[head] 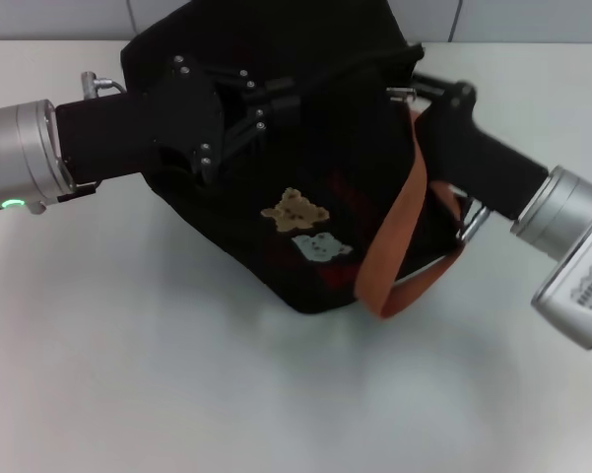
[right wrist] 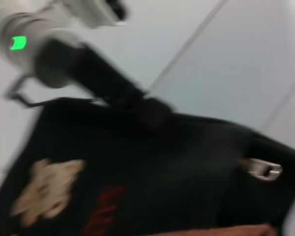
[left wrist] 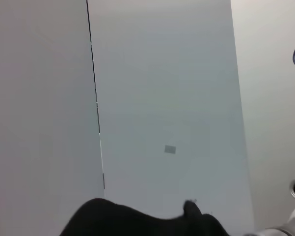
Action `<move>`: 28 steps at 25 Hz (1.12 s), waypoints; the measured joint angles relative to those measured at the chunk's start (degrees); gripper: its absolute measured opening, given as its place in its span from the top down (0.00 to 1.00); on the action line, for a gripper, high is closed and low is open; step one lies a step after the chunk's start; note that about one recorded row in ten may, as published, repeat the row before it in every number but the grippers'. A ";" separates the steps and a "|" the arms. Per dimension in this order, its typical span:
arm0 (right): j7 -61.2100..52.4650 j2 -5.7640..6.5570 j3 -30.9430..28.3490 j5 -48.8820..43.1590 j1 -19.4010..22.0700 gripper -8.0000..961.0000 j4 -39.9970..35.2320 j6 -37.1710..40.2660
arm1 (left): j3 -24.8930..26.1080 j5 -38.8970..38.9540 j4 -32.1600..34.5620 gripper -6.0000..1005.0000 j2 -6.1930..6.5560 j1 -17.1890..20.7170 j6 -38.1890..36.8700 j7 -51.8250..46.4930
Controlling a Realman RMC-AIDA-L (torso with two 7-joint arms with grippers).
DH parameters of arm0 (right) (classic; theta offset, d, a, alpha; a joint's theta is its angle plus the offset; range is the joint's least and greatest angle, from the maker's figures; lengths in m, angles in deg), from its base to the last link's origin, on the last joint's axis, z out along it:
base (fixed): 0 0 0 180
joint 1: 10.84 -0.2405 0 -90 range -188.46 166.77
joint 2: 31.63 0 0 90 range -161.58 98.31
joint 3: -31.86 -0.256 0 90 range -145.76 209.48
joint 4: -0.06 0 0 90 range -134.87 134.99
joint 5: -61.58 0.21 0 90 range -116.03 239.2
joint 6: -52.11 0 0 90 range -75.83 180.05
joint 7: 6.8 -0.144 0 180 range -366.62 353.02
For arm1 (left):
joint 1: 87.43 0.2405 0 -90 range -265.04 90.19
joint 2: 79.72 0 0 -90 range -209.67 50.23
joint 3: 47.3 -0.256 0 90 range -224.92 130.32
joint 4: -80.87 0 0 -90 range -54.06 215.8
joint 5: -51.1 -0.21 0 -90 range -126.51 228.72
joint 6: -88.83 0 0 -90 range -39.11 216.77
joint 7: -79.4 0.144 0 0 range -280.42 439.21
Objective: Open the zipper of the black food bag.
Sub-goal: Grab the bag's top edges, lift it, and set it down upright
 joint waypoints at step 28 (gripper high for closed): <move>-0.48 0.08 -2.49 -1.32 2.18 0.57 2.87 -0.06 | 5.06 -0.05 -0.61 0.90 0.36 0.37 -0.16 0.63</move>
